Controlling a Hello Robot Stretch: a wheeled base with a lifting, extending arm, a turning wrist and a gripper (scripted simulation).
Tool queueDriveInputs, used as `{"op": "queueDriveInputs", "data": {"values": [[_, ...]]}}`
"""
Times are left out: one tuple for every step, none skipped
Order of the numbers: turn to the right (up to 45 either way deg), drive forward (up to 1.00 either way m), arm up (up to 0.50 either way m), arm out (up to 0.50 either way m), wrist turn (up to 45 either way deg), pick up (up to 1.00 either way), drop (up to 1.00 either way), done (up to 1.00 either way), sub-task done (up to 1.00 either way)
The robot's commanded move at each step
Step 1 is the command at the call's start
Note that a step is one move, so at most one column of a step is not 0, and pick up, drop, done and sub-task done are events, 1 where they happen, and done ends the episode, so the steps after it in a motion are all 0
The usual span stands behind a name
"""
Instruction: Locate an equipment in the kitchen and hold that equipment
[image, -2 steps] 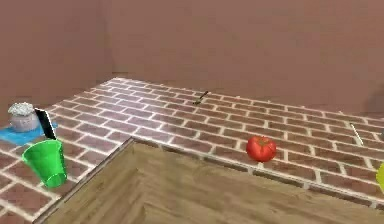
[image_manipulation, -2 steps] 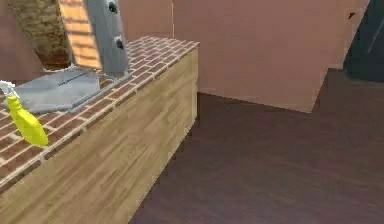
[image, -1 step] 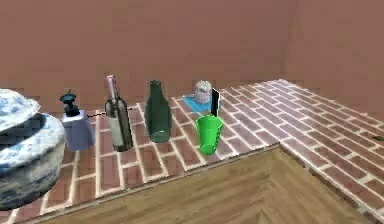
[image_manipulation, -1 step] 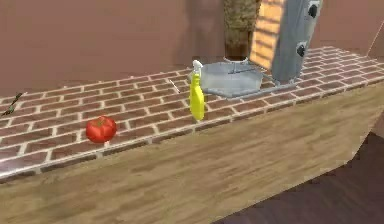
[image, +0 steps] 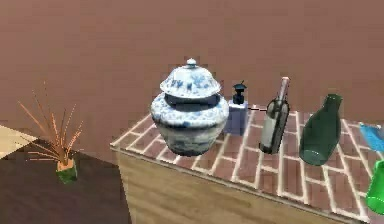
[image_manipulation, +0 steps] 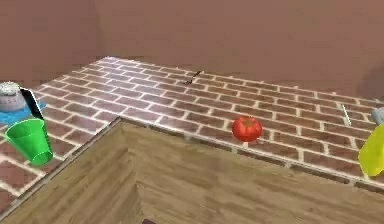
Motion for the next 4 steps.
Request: {"op": "queueDriveInputs", "data": {"values": [[-33.0, 0.00, 0.00, 0.00, 0.0, 0.00, 0.00, 0.00, 0.00], [-3.0, 0.00, 0.00, 0.00, 0.0, 0.00, 0.00, 0.00, 0.00], [45.0, 0.00, 0.00, 0.00, 0.0, 0.00, 0.00, 0.00, 0.00], [21.0, 0.00, 0.00, 0.00, 0.0, 0.00, 0.00, 0.00, 0.00]]}}
